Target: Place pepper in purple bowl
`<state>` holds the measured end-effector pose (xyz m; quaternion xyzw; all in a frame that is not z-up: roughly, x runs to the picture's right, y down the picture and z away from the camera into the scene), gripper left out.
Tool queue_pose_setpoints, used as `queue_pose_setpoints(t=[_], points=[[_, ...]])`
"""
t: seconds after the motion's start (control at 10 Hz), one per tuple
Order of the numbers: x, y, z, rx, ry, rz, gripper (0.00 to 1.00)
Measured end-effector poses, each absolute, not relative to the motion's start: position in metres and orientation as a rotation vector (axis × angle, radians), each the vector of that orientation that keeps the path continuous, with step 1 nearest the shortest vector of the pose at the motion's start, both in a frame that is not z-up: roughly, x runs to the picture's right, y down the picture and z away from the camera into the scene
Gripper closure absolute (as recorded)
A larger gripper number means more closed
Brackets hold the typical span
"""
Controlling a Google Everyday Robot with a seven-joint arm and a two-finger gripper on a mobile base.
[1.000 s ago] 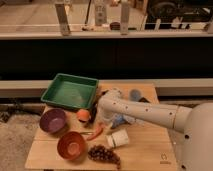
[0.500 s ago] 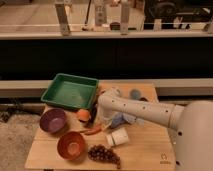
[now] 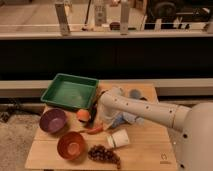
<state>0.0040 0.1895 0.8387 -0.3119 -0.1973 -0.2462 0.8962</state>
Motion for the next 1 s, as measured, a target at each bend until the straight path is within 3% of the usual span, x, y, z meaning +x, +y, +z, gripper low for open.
queue_pose_setpoints(t=[0.4, 1.0], points=[[0.019, 0.162, 0.82, -0.614, -0.398, -0.506, 0.84], [0.022, 0.063, 0.783, -0.542, -0.345, -0.581, 0.84]])
